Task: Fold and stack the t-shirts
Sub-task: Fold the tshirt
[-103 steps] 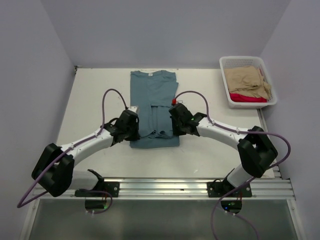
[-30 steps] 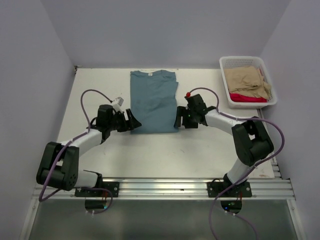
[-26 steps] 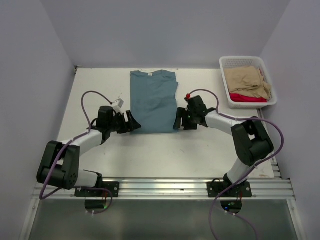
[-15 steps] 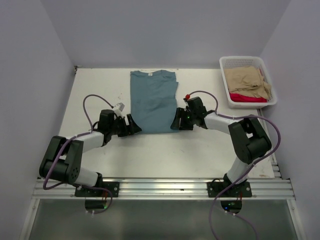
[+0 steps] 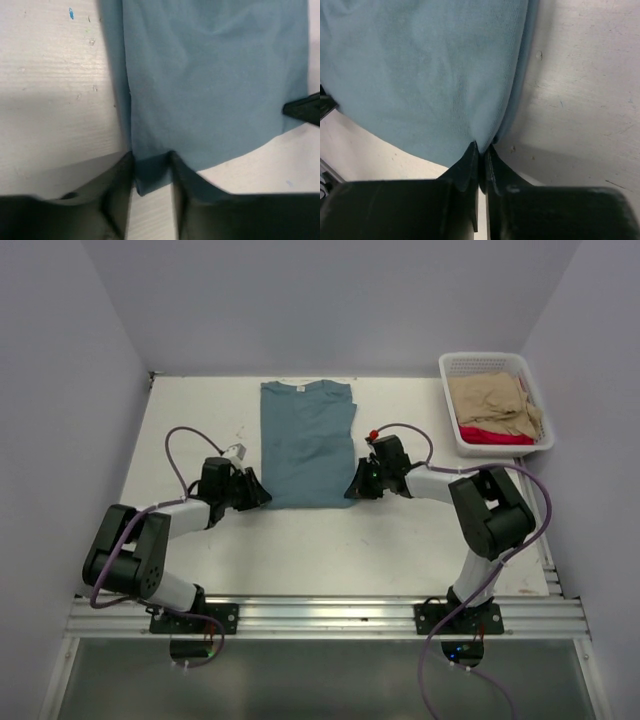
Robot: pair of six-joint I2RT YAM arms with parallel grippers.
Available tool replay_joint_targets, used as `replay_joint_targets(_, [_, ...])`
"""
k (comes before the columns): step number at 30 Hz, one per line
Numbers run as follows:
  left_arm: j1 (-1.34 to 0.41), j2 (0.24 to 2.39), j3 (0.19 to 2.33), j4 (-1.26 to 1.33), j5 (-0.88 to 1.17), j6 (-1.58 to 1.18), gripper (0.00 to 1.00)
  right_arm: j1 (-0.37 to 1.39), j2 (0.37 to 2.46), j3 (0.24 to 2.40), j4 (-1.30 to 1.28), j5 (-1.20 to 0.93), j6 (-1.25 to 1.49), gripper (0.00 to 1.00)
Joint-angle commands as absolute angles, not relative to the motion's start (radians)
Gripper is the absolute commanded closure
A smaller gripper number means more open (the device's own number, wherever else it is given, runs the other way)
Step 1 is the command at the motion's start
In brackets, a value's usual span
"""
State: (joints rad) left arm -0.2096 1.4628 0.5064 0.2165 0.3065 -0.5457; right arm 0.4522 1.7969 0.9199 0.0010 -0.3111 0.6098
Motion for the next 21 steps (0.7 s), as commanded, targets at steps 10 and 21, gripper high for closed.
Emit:
replay_joint_targets(10, [-0.258, 1.479, 0.436, 0.186, 0.371, -0.575, 1.0, 0.46, 1.697, 0.83, -0.084, -0.31, 0.575, 1.0])
replay_joint_targets(21, [-0.437, 0.906, 0.437, -0.311, 0.328, -0.696, 1.0, 0.544, 1.294, 0.696, -0.325, -0.273, 0.522, 1.0])
